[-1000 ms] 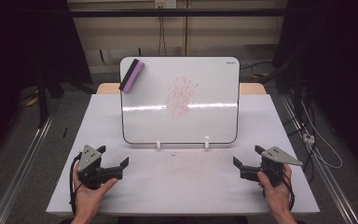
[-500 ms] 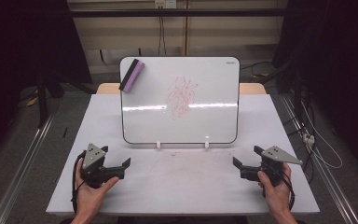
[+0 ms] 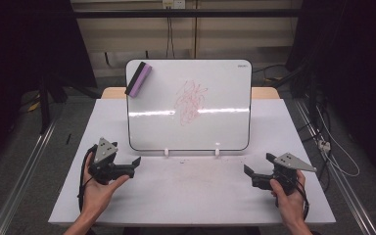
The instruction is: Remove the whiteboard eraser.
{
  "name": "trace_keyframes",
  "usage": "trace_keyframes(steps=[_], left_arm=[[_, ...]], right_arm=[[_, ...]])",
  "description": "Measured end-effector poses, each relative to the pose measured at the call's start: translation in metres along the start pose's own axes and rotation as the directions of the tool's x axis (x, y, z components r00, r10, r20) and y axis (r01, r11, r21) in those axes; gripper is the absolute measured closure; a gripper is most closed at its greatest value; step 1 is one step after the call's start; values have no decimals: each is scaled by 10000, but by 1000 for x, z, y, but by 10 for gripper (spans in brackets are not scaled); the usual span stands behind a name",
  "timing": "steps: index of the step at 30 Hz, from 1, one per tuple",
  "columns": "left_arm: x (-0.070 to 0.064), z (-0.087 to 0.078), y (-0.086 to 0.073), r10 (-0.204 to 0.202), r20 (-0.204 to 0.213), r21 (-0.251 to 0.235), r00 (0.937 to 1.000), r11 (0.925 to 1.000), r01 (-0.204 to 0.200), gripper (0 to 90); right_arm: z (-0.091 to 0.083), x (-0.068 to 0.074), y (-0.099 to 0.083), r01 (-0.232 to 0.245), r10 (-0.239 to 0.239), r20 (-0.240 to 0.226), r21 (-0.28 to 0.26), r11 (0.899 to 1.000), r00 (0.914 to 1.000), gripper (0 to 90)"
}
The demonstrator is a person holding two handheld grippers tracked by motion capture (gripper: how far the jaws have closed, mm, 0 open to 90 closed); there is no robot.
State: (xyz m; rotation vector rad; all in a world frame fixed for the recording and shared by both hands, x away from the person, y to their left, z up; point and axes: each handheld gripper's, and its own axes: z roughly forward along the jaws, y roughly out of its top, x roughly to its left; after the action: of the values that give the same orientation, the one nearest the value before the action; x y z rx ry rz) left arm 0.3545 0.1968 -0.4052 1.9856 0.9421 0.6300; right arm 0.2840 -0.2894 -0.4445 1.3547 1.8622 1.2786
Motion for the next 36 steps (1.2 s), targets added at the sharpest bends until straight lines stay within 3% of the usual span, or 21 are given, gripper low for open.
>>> trace_keyframes(steps=[6, 10, 13, 19, 23, 25, 28, 36], left_arm=[[10, 10, 25, 639, -745, -174, 9952, 9977, -654, 63], [16, 11, 46, 418, -663, -613, 9969, 9971, -459, 66], [17, 11, 58, 607, -830, -1062, 9947, 9919, -694, 72], [24, 12, 81, 375, -1074, -1613, 9935, 9854, -546, 77], [30, 17, 95, 202, -1156, -1692, 9931, 9848, -397, 87], [33, 21, 102, 264, -1132, -1645, 9932, 9854, -449, 86], [34, 26, 109, 700, -1244, -1543, 9898, 9840, -890, 92], [43, 41, 127, 637, -1696, -1661, 9834, 9818, -922, 132]], right_arm=[[1, 0, 0, -28, 28, 19, 49, 10000, 10000, 44], [2, 1, 0, -6, 6, -16, 67, 10000, 10000, 43], [2, 1, -1, 4, -4, -57, 83, 10000, 10000, 44], [2, 1, -1, -9, 9, -80, 78, 10000, 10000, 44], [3, 1, 0, -14, 15, -113, 67, 10000, 9999, 44], [3, 1, 0, -14, 15, -124, 89, 10000, 9999, 45], [5, 1, 0, -18, 20, -180, 144, 9999, 9998, 45], [4, 1, 0, 4, -2, -179, 113, 9999, 9998, 45]])
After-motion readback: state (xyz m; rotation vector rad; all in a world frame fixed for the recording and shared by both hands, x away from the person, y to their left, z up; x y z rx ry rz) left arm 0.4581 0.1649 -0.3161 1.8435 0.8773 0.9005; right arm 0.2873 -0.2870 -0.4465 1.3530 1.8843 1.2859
